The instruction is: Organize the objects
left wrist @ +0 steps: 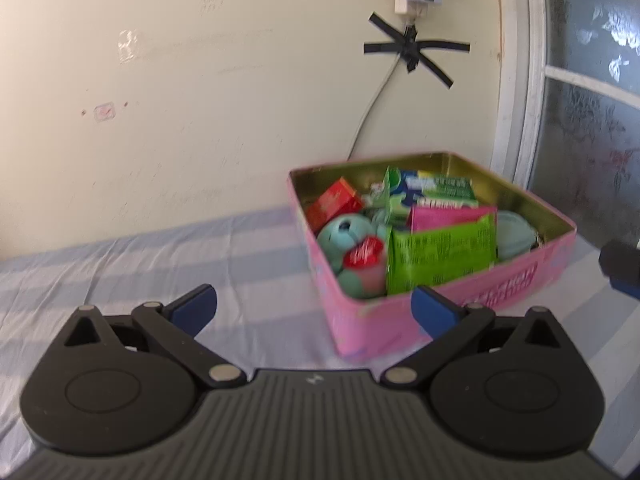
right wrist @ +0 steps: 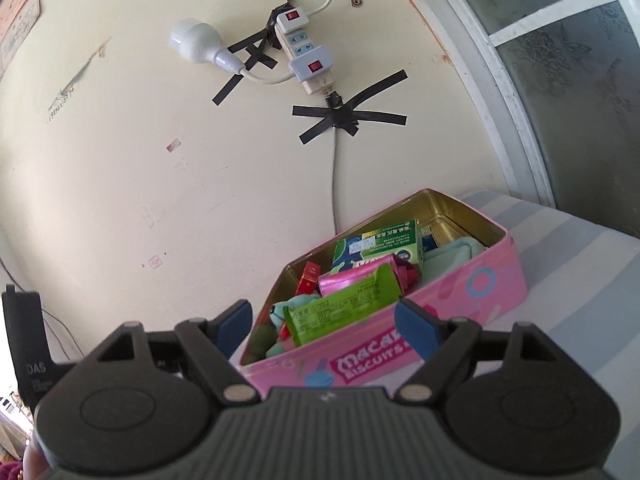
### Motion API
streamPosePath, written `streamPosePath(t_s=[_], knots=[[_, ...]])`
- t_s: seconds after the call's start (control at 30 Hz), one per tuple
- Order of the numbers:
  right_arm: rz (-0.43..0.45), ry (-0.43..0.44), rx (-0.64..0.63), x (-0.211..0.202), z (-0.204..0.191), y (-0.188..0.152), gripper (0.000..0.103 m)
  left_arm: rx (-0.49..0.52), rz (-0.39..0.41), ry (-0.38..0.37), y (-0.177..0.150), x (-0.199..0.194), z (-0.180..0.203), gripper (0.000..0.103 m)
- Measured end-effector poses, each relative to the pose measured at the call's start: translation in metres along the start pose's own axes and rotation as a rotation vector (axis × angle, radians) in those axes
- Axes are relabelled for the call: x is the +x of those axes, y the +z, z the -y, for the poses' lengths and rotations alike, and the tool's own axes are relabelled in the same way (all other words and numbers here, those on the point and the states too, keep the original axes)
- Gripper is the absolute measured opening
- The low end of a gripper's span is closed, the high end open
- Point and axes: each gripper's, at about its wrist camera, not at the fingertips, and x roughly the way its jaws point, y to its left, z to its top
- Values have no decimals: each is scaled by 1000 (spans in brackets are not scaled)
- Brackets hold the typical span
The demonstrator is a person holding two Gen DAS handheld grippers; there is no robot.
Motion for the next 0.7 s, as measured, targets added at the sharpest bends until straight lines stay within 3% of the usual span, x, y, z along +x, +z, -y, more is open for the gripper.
streamPosePath(t_s=[0.27,0.7], knots=[[-21,21,-9,-10,-6,-13,82,18,-15,54,-22,-14,7,103],[-19,11,-40,-9,-16,-19,87,-15,-11,44,-28,-23,9,103]])
